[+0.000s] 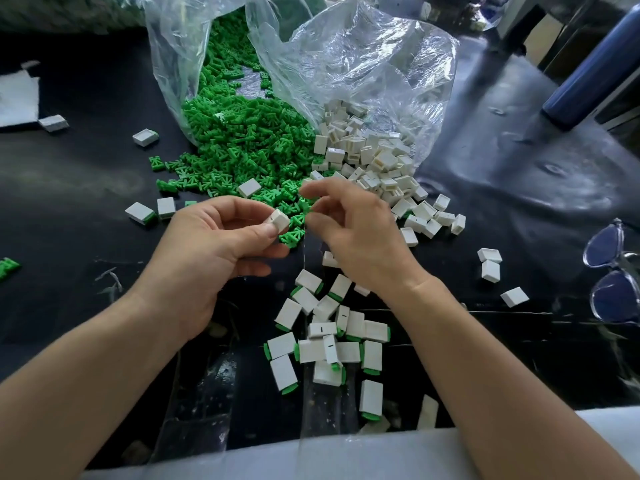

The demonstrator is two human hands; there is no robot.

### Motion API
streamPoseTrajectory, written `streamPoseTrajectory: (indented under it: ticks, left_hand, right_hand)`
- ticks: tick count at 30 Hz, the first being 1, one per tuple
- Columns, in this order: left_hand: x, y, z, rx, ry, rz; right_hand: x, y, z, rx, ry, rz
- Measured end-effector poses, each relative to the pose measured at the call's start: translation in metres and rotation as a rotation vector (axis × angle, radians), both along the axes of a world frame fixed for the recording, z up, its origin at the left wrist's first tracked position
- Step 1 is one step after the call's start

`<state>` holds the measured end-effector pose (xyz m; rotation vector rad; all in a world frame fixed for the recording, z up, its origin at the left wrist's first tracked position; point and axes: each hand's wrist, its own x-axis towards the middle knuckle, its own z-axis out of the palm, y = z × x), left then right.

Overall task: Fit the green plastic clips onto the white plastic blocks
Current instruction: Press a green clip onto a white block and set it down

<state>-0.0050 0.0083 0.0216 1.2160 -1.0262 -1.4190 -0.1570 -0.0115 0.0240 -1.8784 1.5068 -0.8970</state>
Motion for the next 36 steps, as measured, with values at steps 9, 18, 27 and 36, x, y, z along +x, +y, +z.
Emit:
streamPoseTrajectory:
  ticks: [9,18,27,36]
  left_hand:
    - [0.001,0.001,0.0,-0.025,-0.007,-0.02]
    - [-0.003,0.003,0.002,-0.061,-0.029,-0.014]
    - [-0.003,0.005,0.003,-0.06,-0.022,-0.058]
    - [-0.002,0.005,0.005,-0.115,-0.032,-0.01]
  right_hand:
    - [-0.003,0.005,0.013,0.248,-0.52,0.106]
    - [-0.003,0.008,0.017,0.245,-0.532,0.117]
    - [-0.002,0.01,0.018,0.162,-0.445,0.129]
    - [0.0,0.012,0.017,0.196,-0.378,0.181]
